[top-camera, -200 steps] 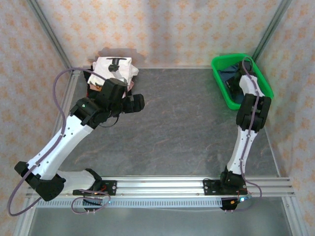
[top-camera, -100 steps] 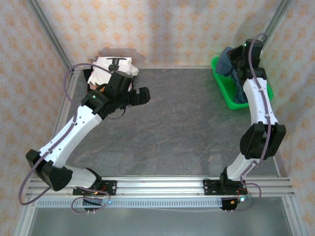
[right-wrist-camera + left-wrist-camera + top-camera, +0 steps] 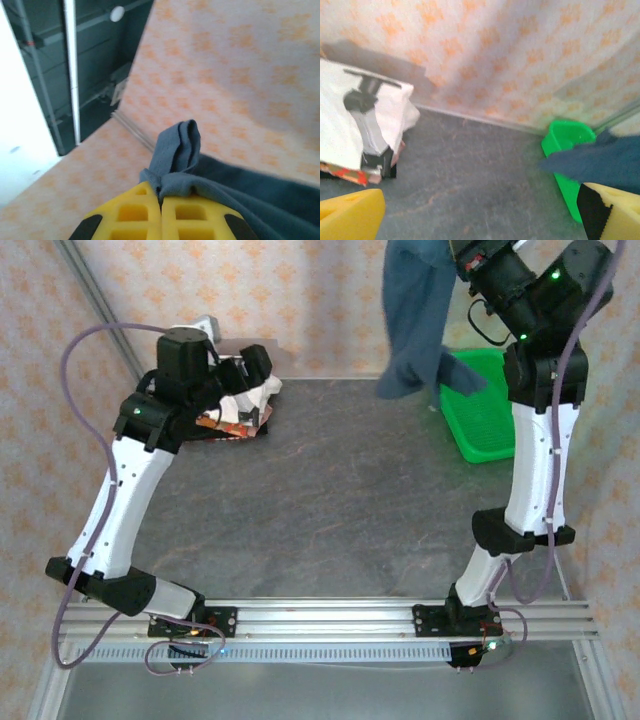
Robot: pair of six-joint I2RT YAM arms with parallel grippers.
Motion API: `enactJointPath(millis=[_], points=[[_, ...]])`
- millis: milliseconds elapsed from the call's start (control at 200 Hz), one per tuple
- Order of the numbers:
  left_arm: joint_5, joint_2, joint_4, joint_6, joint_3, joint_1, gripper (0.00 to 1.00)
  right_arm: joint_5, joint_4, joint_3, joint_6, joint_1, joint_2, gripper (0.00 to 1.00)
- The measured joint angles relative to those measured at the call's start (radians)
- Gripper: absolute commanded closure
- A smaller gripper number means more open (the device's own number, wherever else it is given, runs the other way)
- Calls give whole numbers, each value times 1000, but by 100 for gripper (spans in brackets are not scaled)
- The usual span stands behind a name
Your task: Fold and stack the t-shirts
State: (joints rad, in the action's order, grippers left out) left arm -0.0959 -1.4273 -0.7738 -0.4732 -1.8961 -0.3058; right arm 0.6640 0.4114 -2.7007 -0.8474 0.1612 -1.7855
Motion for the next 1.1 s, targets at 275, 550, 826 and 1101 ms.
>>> enactJointPath(millis=[275,550,826,1101], points=[[37,48,-3,71,-77,45,0,73,-45,81,-132,5,-35,100],[43,198,0,82,208,45,0,102,30,778,-45,57,128,100],[6,322,-4,39,609,16,0,-58,140,1305,101,66,235,100],[-48,325,-14,-43,826,-41,4,-240,196,1471,181,-10,370,100]])
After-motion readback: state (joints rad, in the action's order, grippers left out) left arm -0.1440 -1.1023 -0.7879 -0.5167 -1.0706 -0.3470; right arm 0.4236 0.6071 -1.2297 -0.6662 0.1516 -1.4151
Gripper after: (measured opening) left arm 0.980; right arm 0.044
